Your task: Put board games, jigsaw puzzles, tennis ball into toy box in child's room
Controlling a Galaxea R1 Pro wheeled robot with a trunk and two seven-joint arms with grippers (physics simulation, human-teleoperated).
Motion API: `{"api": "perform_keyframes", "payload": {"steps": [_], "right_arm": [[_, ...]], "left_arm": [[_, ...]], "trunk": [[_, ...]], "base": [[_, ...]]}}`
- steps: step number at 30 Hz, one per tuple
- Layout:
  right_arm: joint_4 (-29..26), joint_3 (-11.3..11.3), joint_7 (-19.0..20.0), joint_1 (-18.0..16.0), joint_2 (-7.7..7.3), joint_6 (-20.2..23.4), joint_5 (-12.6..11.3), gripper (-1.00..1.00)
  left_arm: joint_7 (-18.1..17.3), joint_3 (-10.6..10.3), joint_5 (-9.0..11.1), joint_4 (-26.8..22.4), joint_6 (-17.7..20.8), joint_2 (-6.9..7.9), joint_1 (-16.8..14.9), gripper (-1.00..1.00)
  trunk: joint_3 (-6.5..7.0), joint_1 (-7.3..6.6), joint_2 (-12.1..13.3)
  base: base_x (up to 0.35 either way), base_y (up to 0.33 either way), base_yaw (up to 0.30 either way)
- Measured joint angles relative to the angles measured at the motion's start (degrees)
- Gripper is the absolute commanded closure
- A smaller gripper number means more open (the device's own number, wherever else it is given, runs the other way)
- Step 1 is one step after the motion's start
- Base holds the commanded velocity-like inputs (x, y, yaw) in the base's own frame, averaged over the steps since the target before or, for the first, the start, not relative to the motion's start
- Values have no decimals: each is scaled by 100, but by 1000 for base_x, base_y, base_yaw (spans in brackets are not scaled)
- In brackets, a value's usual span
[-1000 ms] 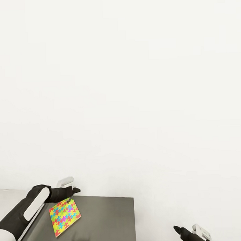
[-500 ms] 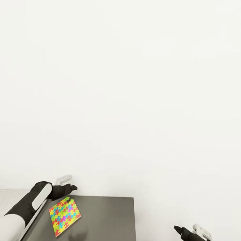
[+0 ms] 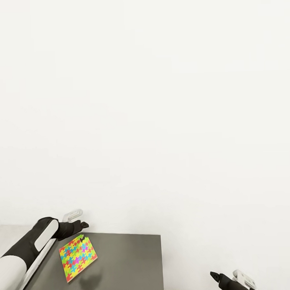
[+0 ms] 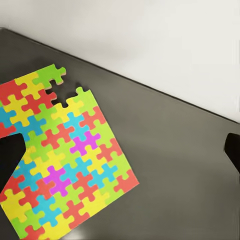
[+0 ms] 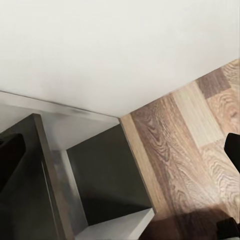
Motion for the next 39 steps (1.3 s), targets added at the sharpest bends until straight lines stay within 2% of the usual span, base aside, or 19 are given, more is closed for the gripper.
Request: {"api": "perform_keyframes", "payload": {"steps": [4, 9, 12, 14, 17, 23, 30, 34, 39], "right_arm": [[0, 0, -1, 0, -3, 1, 0, -100], [7, 1, -1, 0, -4, 1, 0, -100], [14, 5, -8, 0, -9, -4, 0, -100], [23, 8, -9, 0, -15, -6, 0, -100], [26, 9, -9, 1, -19, -7, 0, -100], [28, 9, -9, 3, -21, -13, 0, -100], [30, 5, -11, 3, -29, -13, 0, -100], [69, 3, -22, 3, -34, -24, -3, -100], [94, 2, -26, 3, -33, -34, -1, -100]], "left_arm": [[-4, 1, 9, 4, 8, 35, -41, -100], [4, -3, 4, 71, 13, 48, -259, -100], [10, -3, -61, 260, 5, 84, -450, -100], [13, -2, -184, 381, -103, 121, -564, -100], [15, -1, -297, 422, -242, 214, -604, -100], [-8, 4, -346, 439, -321, 338, -626, -100], [-79, 5, -347, 387, -325, 266, -633, -100], [-97, -4, -343, 173, -317, 232, -638, -100], [-106, -11, -347, 96, -325, 276, -638, -100]], "trunk": [[-38, 0, 0], [-85, 0, 0], [-113, 0, 0], [-131, 0, 1], [-157, -1, 3], [-208, -1, 8], [-272, -2, 9], [-310, -2, 9], [-358, -2, 9]], "base": [[0, 0, 0], [0, 0, 0], [0, 0, 0], [0, 0, 0], [0, 0, 0], [0, 0, 0], [0, 0, 0], [0, 0, 0], [0, 0, 0]]}}
